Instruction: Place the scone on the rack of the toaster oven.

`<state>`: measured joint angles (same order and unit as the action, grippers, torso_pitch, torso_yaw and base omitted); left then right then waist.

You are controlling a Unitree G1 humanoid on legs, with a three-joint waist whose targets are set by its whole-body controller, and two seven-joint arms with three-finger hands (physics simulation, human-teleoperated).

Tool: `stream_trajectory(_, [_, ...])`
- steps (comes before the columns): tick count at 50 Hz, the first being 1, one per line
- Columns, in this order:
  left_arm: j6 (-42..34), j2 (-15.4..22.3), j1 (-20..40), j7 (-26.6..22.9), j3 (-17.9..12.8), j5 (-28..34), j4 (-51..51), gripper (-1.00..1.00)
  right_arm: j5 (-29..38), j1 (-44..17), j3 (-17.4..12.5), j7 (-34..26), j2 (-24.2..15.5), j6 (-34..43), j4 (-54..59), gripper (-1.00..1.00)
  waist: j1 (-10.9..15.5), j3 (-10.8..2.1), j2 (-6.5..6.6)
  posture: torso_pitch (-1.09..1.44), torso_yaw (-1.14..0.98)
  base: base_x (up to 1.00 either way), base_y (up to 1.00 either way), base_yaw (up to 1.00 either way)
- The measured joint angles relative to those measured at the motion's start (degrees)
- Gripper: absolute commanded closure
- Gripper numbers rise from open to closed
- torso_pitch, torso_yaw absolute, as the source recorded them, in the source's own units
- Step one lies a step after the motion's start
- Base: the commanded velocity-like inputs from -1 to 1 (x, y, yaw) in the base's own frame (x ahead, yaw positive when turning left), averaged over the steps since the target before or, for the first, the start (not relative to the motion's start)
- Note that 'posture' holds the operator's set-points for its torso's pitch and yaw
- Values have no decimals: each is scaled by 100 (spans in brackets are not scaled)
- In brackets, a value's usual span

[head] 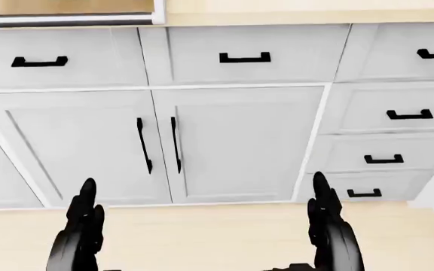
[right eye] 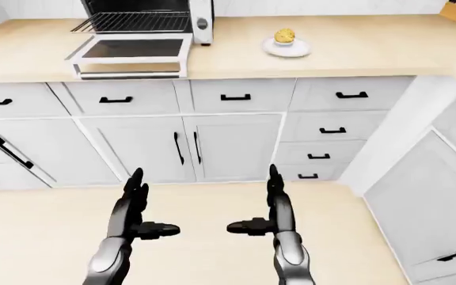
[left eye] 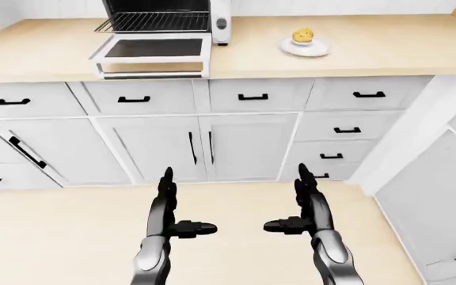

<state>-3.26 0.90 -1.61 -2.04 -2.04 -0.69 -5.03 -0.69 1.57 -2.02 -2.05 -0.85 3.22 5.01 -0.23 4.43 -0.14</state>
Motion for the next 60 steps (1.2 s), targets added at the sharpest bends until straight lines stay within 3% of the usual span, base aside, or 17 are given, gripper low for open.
stream_trajectory(1, [79,16,25,26,-20,27,-4,-100,53,-137,43,-1,-26,-48,127,-100,-26,-61,-27,0,0,0,0,0])
stream_trajectory(3, [354,23,214,94,-5,119,-22,-100,187,-440,98,-5,-45,-200,276,-100,56,-346,-18,0,0,0,0,0])
stream_trajectory(5, [522,6,205,125,50,189,-61,-100,283,-454,211,-30,19,-291,317,-100,68,-234,-42,0,0,0,0,0])
stream_trajectory(14, [358,4,60,100,37,248,-34,-100,533,-328,252,-69,13,-211,324,-100,51,-325,-14,0,0,0,0,0])
stream_trajectory(18, [43,75,69,134,-127,124,681,-100,474,-157,246,-130,22,170,-547,-100,44,-342,-24,0,0,0,0,0])
stream_trajectory(21, [-873,268,373,164,-629,-185,2016,-100,425,-155,77,-173,-74,1090,-2154,-100,52,-326,-23,0,0,0,0,0])
stream_trajectory(23, [-1517,558,836,220,-1198,-636,2678,-100,260,-471,-339,-230,-225,2105,-3584,-100,60,-347,0,0,0,0,0,0])
stream_trajectory(27, [-3610,1479,1915,770,-2453,-1909,4462,-100,-359,-2059,-1743,-81,-998,4312,-6037,-100,64,-415,-20,0,0,0,0,0])
stream_trajectory(30, [-4722,2440,2965,1441,-3004,-3002,5212,-100,-1014,-3151,-2091,216,-1554,5451,-6501,-100,9,-468,-11,0,0,0,0,0])
stream_trajectory(33, [-5176,3204,3703,1870,-2909,-3845,4928,-100,-1821,-4389,-2087,504,-2150,6629,-6374,-100,30,-345,76,0,0,0,0,0])
stream_trajectory(36, [-5554,3868,4484,2198,-2525,-4454,4193,-100,-2242,-5182,-1793,690,-2426,7001,-5846,-100,34,-207,106,0,0,0,0,0])
stream_trajectory(42, [-5604,4281,5391,2408,-1878,-4828,3292,-100,-2489,-6372,-1236,904,-2794,6977,-4574,-100,5,-28,140,0,0,4,0,0])
stream_trajectory(47, [-5635,4185,5173,2576,-2010,-4976,3525,-100,-2371,-6062,-838,862,-2532,6798,-4743,-100,45,118,-42,0,0,46,0,0])
stream_trajectory(50, [-5603,4272,5266,2709,-2046,-5121,3617,-100,-2308,-6024,-771,779,-2427,6815,-4810,-100,80,18,-255,0,0,46,0,0])
stream_trajectory(52, [-5532,4247,5162,2742,-2039,-5217,3724,-100,-2221,-5982,-857,746,-2418,6832,-4816,-100,36,36,-180,0,0,46,0,0])
stream_trajectory(55, [-5605,4312,5251,2814,-1929,-5435,3662,-100,-2009,-5857,-937,767,-2381,6805,-4887,-100,52,-38,-216,0,0,46,0,0])
stream_trajectory(60, [-5446,4372,5221,2948,-1976,-5544,3725,-100,-1828,-5749,-889,688,-2280,6722,-4974,-100,-19,-6,134,0,0,46,0,0])
